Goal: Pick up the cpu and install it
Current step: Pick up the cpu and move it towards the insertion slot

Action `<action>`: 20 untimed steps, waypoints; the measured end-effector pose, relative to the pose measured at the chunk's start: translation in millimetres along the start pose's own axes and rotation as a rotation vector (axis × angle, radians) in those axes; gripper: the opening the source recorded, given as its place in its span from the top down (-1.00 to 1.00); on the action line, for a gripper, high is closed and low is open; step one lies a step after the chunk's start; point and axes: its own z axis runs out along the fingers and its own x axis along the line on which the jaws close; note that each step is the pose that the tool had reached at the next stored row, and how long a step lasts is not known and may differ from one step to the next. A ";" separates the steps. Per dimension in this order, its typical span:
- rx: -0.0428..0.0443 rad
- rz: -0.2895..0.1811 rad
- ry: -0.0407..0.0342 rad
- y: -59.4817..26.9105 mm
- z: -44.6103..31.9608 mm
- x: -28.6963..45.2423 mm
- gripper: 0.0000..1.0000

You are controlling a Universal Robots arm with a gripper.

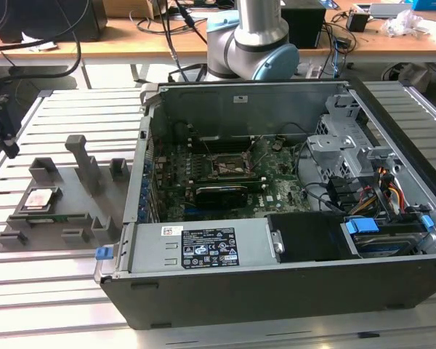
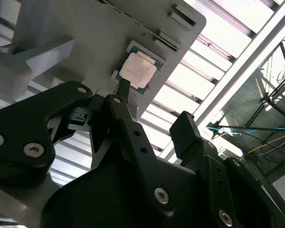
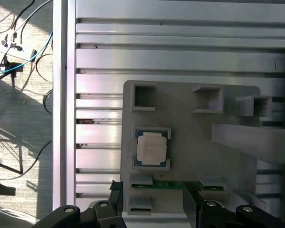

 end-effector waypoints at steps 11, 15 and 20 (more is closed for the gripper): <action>0.0000 0.000 0.0000 0.3 17.8 0.3 -0.23; 0.0000 0.000 0.0000 0.5 25.5 0.4 -0.23; 0.0000 0.000 0.0000 0.7 35.7 0.6 -0.23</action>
